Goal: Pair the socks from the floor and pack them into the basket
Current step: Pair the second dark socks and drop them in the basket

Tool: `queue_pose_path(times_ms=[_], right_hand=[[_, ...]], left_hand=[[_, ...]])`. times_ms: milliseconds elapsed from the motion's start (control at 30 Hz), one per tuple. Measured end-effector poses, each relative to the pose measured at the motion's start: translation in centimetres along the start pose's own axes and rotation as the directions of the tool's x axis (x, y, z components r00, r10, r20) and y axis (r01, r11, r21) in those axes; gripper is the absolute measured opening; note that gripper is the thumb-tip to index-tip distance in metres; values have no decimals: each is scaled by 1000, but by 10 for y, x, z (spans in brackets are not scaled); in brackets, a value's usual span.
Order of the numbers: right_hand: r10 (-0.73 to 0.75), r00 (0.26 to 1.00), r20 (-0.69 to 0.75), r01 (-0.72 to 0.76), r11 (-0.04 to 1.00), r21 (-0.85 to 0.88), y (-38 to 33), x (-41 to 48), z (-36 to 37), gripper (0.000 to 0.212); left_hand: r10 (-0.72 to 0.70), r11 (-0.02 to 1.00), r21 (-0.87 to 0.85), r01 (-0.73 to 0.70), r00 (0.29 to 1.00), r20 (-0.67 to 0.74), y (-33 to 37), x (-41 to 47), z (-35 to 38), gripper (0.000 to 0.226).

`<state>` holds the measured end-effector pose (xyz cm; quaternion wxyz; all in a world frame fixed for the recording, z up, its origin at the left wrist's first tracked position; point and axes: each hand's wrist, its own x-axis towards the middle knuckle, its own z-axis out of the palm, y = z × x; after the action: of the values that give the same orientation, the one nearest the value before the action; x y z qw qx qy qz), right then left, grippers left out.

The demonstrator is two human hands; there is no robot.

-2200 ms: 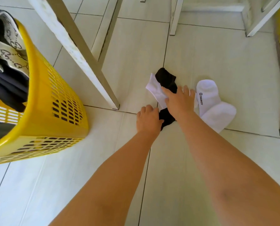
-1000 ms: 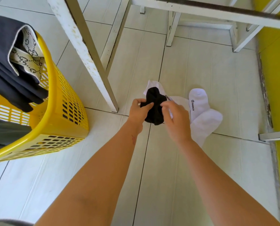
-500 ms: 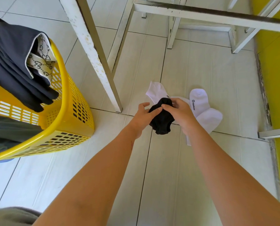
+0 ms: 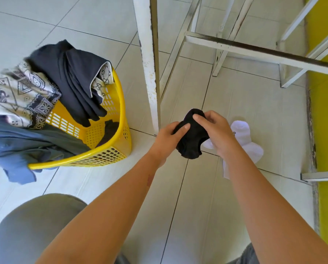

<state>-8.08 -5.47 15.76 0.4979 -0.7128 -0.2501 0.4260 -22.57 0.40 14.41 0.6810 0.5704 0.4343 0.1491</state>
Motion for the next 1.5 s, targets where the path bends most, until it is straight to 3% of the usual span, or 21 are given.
queue_pose_path(times_ms=[167, 300, 433, 500, 567, 667, 767, 1000, 1167, 1300, 1500], right_hand=[[-69, 984, 165, 57, 995, 76, -39, -14, 33, 17], [-130, 956, 263, 101, 988, 121, -68, -25, 70, 23], [-228, 945, 234, 247, 968, -55, -82, -26, 117, 28], [-379, 906, 188, 421, 856, -300, -81, -29, 140, 31], [-515, 830, 215, 547, 674, -497, -76, -33, 162, 40], [-481, 813, 327, 562, 503, -657, -59, -34, 188, 58], [-452, 818, 356, 538, 382, -752, -43, -33, 199, 67], [-513, 804, 300, 529, 389, -754, -35, -33, 203, 61], [-564, 776, 284, 557, 400, -728, -29, -28, 205, 57], [-580, 771, 263, 560, 421, -714, -27, -28, 207, 57], [-601, 759, 252, 572, 430, -698, -27, -26, 209, 56]], left_hand=[[118, 993, 38, -114, 985, -129, 41, -41, -44, 14], [132, 990, 71, -120, 968, -212, 70, -68, -90, 26], [104, 990, 121, -68, 940, -325, 79, -83, -144, 26], [89, 983, 182, -15, 910, -405, 75, -83, -172, 32], [50, 972, 224, 67, 876, -480, 66, -79, -197, 40], [2, 950, 264, 169, 840, -543, 46, -70, -221, 42], [-57, 877, 389, 284, 863, -501, 26, -57, -235, 42], [-321, 606, 651, 457, 889, -325, -9, -11, -249, 47], [-397, 510, 748, 425, 888, -234, -14, 19, -251, 61], [-406, 485, 801, 350, 902, -148, -16, 33, -246, 54], [-446, 425, 823, 377, 879, -172, -35, 44, -241, 51]])
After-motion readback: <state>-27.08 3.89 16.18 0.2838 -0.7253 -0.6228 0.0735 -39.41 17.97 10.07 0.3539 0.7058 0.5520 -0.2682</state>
